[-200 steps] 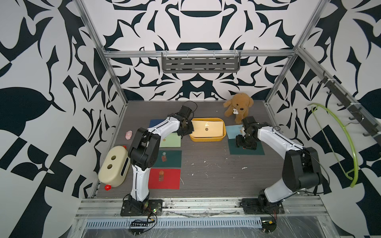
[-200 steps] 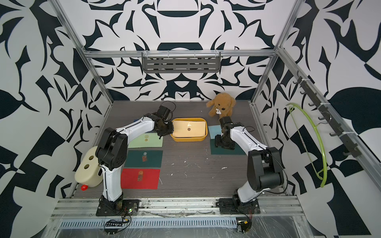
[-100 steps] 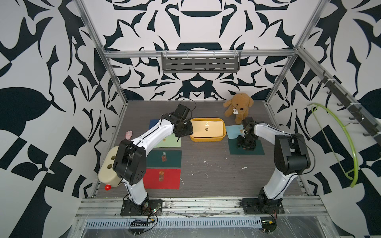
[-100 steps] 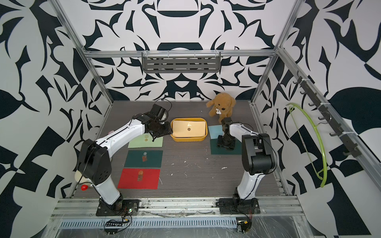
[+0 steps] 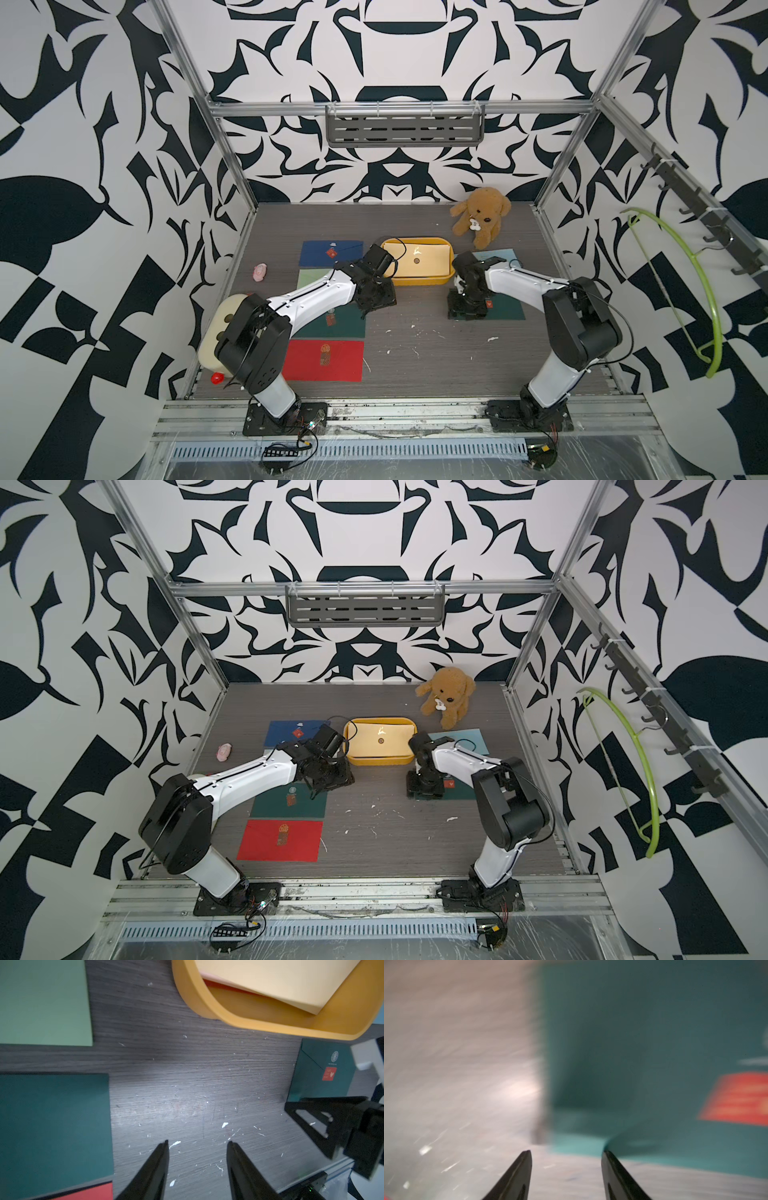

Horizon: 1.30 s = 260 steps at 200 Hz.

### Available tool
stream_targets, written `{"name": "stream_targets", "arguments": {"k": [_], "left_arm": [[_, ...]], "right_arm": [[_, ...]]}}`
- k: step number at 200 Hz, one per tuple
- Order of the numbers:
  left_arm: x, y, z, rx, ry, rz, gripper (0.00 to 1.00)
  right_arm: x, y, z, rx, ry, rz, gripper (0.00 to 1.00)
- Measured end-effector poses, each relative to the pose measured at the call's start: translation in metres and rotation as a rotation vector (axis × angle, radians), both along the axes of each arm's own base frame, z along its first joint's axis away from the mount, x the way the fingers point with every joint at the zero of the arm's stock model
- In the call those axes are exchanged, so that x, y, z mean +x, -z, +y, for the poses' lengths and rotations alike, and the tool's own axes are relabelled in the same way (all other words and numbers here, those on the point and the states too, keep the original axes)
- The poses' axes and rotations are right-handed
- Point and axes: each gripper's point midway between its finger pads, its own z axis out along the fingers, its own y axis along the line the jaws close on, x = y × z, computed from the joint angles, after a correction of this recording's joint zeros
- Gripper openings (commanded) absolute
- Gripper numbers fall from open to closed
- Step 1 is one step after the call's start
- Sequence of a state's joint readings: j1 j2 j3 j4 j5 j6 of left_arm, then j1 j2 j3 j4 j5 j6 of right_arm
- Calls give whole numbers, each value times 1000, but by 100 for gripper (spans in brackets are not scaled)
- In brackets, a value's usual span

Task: Put the sealed envelopes into the storage box
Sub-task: Move the envelope to the center of the board.

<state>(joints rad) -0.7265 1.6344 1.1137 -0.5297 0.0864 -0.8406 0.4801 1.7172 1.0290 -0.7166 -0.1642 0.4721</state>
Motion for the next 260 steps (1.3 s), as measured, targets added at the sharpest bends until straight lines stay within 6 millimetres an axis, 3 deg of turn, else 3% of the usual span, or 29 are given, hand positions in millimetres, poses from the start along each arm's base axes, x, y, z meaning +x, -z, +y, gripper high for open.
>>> {"name": "stream_targets", "arguments": {"k": [26, 49, 68, 92, 127, 151, 199, 223, 243, 260], "left_arm": [[-7, 7, -11, -26, -5, 14, 51], [-9, 5, -20, -46, -2, 5, 52], [-9, 4, -23, -56, -6, 1, 52], [-7, 4, -23, -55, -14, -3, 52], [-6, 3, -21, -47, -20, -14, 53], [-5, -1, -21, -52, -22, -24, 53], [-8, -1, -22, -68, -6, -24, 57], [-9, -2, -25, -82, 7, -22, 58], [-8, -5, -30, -110, 23, -29, 59], [-8, -6, -36, -135, 35, -29, 58]], "right_arm": [[-15, -7, 35, 17, -65, -9, 61], [-3, -24, 34, 16, -37, -59, 61], [20, -46, 14, 18, 31, -123, 61], [51, -63, -30, -1, 145, -190, 61], [70, -47, -97, -70, 283, -167, 61], [69, -29, -116, -106, 303, -122, 60], [57, 8, -114, -129, 241, -24, 58], [54, 7, -107, -114, 218, -28, 57], [48, 7, -93, -107, 176, -24, 56], [39, 7, -69, -96, 109, -23, 56]]}}
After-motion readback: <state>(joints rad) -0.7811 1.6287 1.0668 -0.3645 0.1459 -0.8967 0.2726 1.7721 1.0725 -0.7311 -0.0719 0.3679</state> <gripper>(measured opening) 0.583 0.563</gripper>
